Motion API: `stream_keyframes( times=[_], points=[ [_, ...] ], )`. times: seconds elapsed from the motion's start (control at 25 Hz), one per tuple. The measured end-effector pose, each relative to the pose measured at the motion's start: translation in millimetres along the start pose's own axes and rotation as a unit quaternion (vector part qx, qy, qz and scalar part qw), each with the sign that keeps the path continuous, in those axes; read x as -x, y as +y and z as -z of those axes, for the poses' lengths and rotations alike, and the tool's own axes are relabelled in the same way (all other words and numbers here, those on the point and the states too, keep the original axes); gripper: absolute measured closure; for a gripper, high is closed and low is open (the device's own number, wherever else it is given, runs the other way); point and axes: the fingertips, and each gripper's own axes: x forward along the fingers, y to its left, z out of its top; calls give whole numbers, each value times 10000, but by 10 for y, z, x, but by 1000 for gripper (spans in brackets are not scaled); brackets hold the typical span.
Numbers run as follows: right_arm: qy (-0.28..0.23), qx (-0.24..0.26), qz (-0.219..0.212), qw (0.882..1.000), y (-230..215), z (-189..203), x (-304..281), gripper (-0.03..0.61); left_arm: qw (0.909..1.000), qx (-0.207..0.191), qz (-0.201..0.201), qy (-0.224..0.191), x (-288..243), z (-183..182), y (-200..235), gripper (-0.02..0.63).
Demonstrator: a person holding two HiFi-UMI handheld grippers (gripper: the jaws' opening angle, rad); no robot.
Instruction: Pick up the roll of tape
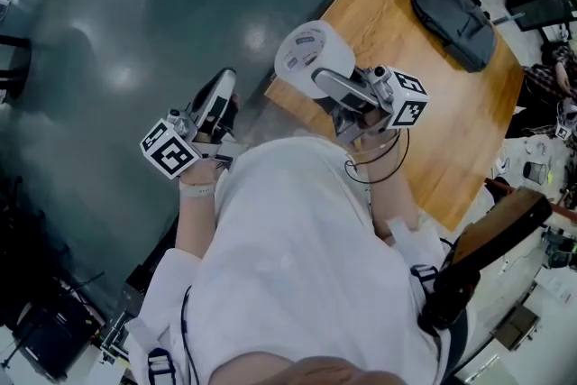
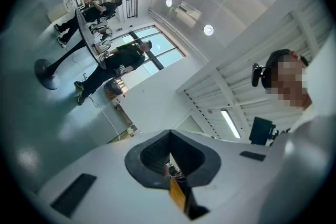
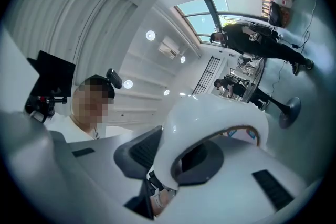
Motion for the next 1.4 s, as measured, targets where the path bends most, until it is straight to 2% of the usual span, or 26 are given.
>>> stream_keyframes(
  times=[0.72, 1.4],
  points=[
    [35, -139, 316, 9994, -196, 59, 55, 477, 9999, 53, 69, 83, -66, 76, 39, 614],
    [-24, -169, 334, 9993, -226, 68, 58, 479, 9999, 65, 31, 133, -57, 85, 64, 614]
  ],
)
